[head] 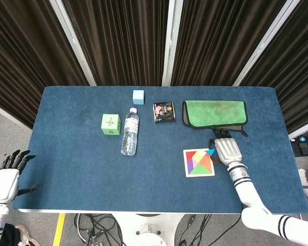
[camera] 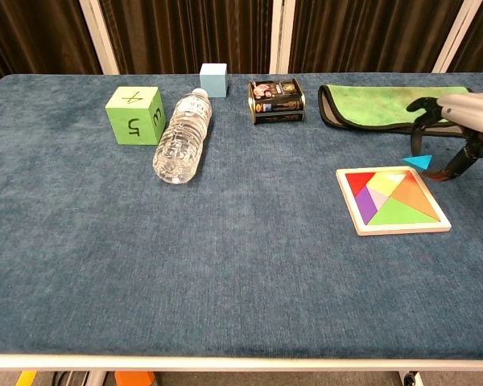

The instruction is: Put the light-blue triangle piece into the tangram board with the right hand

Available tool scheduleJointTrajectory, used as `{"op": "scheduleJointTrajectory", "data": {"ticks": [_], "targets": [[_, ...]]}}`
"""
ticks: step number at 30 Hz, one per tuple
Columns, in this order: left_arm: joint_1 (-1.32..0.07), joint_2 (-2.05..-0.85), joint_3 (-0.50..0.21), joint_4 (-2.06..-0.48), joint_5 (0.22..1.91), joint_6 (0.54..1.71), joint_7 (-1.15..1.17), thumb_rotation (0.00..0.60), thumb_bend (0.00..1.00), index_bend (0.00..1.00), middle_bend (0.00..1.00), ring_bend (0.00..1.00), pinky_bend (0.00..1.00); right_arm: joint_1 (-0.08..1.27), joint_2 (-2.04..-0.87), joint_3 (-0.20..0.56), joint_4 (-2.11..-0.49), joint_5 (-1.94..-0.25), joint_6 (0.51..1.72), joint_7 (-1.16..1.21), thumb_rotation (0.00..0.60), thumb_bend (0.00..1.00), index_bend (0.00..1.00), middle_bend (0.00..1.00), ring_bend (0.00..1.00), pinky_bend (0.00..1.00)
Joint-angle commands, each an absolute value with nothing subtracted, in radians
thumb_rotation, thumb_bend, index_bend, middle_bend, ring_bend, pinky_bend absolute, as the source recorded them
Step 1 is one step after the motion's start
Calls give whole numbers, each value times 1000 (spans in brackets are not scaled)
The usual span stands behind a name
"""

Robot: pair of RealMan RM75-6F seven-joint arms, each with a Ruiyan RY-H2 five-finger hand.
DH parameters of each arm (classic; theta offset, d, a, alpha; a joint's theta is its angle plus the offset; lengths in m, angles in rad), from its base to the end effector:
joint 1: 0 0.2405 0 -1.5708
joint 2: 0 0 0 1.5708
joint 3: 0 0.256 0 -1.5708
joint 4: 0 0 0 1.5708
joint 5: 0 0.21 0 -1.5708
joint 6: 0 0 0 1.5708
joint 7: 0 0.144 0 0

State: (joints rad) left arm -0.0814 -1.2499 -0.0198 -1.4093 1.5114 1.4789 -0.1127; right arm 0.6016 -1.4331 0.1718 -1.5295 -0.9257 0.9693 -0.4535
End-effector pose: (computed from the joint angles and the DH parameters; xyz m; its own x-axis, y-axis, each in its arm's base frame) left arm -0.3400 0.1757 0.1302 0.3593 0.0355 0.9325 0.9332 -0.0057 -0.3593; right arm -0.2266 -0.3287 0.0218 0.4585 -0.3327 0.8241 -0.8872 -0.1176 0.4461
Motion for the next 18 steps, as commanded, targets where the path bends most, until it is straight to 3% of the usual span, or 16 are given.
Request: {"op": "scheduleJointTrajectory", "data": {"ticks": [1,18], "targets": [[-81,-1250,-20,-1405,1511,1479,-119,600,0,215,124,12,130,612,-1448,169,-1532,-902,976,-475,600,225,556,76,0,0],[-80,-1251,-19,-1377,1509,1474,-156,600,0,215,124,12,130,640,-1477,198,-1603,-720,1039,-549,600,233,576,91,0,0]]}}
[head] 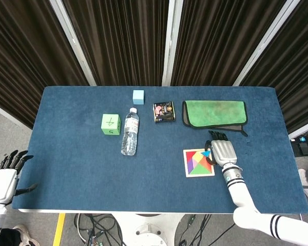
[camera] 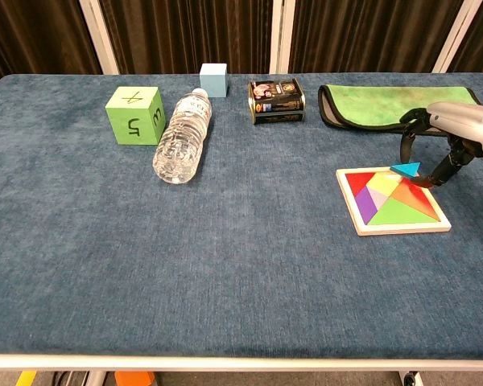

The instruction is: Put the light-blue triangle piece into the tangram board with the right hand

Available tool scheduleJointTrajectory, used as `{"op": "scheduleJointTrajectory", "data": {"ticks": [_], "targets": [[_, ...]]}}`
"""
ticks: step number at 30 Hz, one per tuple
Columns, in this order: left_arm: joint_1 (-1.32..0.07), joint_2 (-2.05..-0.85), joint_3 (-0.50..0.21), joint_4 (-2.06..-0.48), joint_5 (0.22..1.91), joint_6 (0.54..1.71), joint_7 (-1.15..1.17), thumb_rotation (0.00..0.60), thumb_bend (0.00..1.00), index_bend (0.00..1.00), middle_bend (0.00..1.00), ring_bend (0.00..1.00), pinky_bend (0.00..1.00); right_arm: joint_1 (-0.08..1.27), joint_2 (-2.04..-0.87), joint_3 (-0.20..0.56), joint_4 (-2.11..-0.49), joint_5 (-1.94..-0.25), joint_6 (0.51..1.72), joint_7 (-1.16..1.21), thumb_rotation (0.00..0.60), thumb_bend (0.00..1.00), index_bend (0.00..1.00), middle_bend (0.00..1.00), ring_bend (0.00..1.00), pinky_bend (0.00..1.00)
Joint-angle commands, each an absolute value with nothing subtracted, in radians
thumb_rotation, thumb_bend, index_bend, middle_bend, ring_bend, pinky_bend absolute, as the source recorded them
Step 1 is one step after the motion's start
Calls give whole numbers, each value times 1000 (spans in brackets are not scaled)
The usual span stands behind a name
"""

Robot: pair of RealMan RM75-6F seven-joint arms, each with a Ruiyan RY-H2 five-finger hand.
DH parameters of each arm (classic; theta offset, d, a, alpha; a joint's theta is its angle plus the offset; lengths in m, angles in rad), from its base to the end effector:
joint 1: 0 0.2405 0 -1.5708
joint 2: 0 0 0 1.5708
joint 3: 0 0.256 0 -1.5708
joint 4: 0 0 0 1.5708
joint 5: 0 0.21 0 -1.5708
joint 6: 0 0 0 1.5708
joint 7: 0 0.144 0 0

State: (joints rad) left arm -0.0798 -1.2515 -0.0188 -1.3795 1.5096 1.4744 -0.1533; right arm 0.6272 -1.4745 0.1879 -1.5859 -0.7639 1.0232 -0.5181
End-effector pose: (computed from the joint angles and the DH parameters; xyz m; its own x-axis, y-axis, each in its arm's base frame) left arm -0.3464 0.1753 0.1324 0.3474 0.0393 0.9369 0.9376 0.0011 -0.3477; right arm -0.2146 -0.3248 0.0091 0.3756 -0.3702 0.8497 -0.9185 -0.0262 0.3946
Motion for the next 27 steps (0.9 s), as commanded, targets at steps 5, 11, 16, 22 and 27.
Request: {"op": "scheduleJointTrajectory", "data": {"ticks": [5,11,16,22,27], "targets": [[-79,-1252,-19,-1371,1509,1475,-166,600,0,215,124,12,130,663,-1480,208,-1632,-636,1071,-610,600,233,576,94,0,0],[-79,-1254,-19,-1361,1509,1473,-179,600,0,215,124,12,130,694,-1486,214,-1654,-564,1094,-664,600,233,577,95,0,0],[-78,-1253,-19,-1357,1510,1475,-186,600,0,216,124,12,130,712,-1497,215,-1652,-534,1108,-684,600,233,577,96,0,0],[-77,-1251,-19,-1356,1510,1477,-190,600,0,215,124,12,130,727,-1507,212,-1649,-506,1114,-697,600,233,577,96,0,0],[-77,-1251,-19,-1354,1511,1477,-193,600,0,215,124,12,130,733,-1513,209,-1643,-496,1125,-701,600,233,577,96,0,0]]}}
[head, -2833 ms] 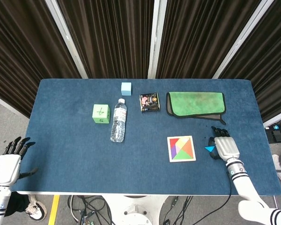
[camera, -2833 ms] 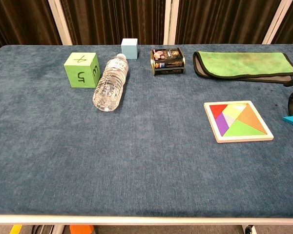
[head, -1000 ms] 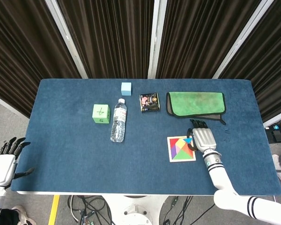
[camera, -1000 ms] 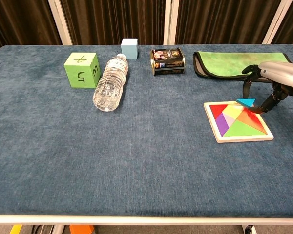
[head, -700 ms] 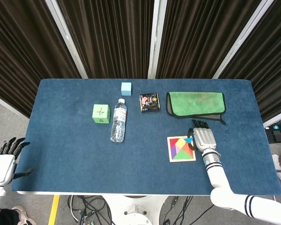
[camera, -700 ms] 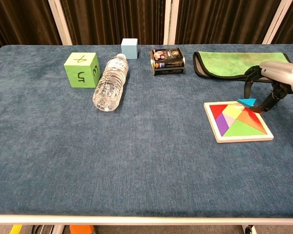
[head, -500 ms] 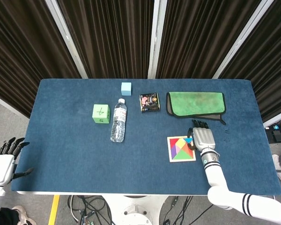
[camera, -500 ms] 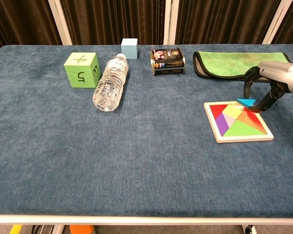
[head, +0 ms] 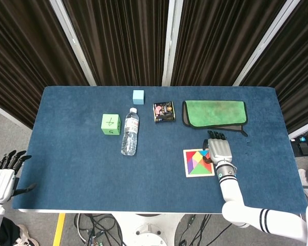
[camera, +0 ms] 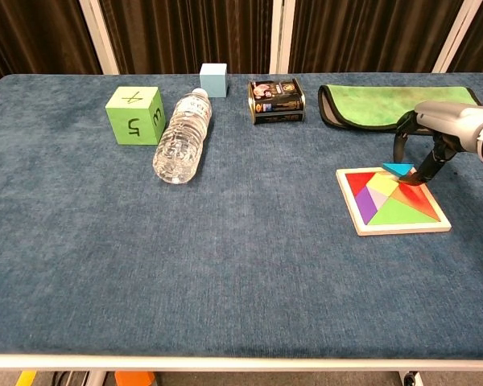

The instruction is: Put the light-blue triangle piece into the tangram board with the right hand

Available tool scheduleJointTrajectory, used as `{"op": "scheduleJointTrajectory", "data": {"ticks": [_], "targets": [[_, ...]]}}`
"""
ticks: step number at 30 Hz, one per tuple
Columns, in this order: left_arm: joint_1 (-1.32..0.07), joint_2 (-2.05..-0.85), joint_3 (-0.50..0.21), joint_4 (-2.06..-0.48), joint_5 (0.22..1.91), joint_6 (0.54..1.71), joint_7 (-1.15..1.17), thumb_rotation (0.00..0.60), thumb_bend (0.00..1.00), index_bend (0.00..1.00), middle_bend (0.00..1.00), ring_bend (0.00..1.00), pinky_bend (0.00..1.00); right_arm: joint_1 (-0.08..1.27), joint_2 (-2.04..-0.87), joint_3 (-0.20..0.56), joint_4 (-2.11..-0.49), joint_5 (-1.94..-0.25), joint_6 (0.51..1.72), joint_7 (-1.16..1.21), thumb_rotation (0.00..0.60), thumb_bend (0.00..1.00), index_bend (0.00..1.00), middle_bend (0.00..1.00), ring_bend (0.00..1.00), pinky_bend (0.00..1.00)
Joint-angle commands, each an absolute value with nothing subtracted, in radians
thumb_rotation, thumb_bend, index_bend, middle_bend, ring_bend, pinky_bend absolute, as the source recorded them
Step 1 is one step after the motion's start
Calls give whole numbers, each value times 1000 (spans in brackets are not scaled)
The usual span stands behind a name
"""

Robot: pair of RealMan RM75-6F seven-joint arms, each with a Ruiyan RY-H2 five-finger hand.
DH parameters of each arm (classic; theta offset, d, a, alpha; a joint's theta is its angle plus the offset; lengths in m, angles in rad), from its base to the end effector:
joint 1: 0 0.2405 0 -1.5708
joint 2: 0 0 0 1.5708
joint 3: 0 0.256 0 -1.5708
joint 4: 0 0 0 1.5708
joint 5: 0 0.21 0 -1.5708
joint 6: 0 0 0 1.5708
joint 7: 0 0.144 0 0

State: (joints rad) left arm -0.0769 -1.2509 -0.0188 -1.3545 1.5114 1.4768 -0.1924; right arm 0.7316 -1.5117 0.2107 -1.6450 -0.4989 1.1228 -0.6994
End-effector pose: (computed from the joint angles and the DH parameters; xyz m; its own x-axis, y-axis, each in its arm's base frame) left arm -0.3513 0.1747 0.1358 0.3346 0.0363 0.9417 0.9422 0.0043 -0.3350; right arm -0.1913 -0.3321 0.0007 0.3875 -0.4098 0.8258 -0.8929 0.0560 0.4467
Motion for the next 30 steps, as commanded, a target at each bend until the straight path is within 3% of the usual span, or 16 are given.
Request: {"op": "scheduleJointTrajectory", "data": {"ticks": [1,19,30], "targets": [[-77,-1251,-19,-1354,1511,1477,-193,600,0,215,124,12,130,734,-1513,209,-1642,-493,1126,-702,600,234,576,96,0,0],[-73,-1250,-20,-1351,1506,1477,-200,600,0,215,124,12,130,753,-1517,193,-1607,-495,1087,-685,600,237,566,93,0,0],[-72,-1248,-20,-1353,1507,1479,-202,600,0,215,124,12,130,761,-1510,184,-1611,-494,1075,-680,600,234,498,79,0,0]]}}
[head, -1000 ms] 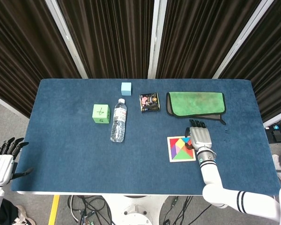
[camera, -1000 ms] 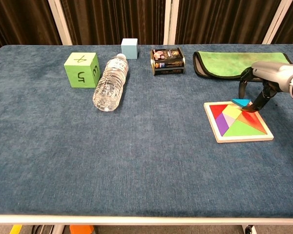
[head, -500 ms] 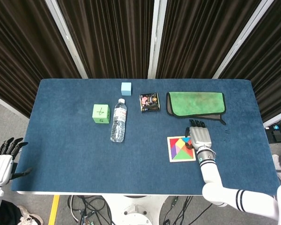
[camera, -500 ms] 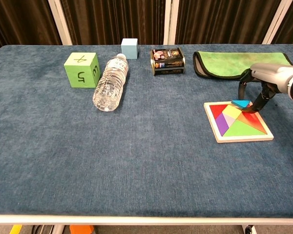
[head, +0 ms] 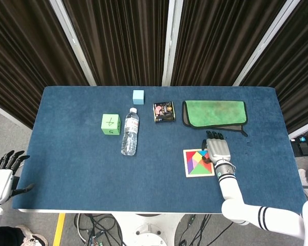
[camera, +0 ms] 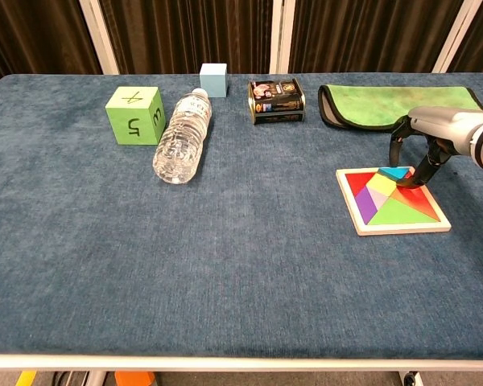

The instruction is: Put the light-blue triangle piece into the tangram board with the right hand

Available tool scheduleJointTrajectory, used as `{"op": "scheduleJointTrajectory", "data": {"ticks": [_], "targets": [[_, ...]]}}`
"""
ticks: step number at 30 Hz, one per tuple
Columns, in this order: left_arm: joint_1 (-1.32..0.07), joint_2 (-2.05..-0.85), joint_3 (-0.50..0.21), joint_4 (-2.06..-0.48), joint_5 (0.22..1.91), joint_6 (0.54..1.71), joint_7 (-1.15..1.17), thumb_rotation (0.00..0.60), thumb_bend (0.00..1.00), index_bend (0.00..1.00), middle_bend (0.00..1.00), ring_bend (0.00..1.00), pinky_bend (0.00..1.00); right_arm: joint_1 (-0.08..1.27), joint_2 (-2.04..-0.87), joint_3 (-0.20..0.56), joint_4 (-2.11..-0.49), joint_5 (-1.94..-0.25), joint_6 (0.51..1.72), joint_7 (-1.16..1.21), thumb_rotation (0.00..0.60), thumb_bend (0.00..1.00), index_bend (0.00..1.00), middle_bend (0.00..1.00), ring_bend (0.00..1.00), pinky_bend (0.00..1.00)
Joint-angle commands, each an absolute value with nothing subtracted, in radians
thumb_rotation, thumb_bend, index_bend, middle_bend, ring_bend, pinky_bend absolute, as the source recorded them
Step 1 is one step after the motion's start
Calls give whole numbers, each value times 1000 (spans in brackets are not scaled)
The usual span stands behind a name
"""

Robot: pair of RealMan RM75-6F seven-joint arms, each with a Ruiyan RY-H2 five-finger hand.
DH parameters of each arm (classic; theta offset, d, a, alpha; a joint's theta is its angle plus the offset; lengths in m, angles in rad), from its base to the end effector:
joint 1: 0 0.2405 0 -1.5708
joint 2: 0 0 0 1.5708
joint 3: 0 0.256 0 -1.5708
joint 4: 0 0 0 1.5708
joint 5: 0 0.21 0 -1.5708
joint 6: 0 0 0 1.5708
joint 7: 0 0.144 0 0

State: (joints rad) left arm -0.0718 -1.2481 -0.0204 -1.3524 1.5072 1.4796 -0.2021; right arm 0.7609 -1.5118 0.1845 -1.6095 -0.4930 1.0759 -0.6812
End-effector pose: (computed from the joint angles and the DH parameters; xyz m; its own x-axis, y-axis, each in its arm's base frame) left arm -0.3531 0.1733 0.1379 0.3295 0.0324 0.9436 0.9439 0.0131 -0.3301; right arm -0.1929 -0.3367 -0.0047 0.4038 -0.4327 0.8060 -0.8883 0.0250 0.4585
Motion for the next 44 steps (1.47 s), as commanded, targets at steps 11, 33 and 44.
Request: {"op": "scheduleJointTrajectory", "data": {"ticks": [11,33,44], "targets": [[-74,-1248,-21,-1355,1507,1477,-199,600,0,215,124,12,130,760,-1484,178,-1630,-504,1073,-663,600,230,420,65,0,0],[-72,-1211,-29,-1456,1525,1513,-92,600,0,216,124,12,130,308,-1217,-99,-1492,-1332,1547,-207,600,246,0,0,0,0],[-74,-1214,-34,-1492,1540,1534,-40,600,0,215,124,12,129,185,-1255,-74,-1364,-1371,1588,-36,600,239,0,0,0,0]]}}
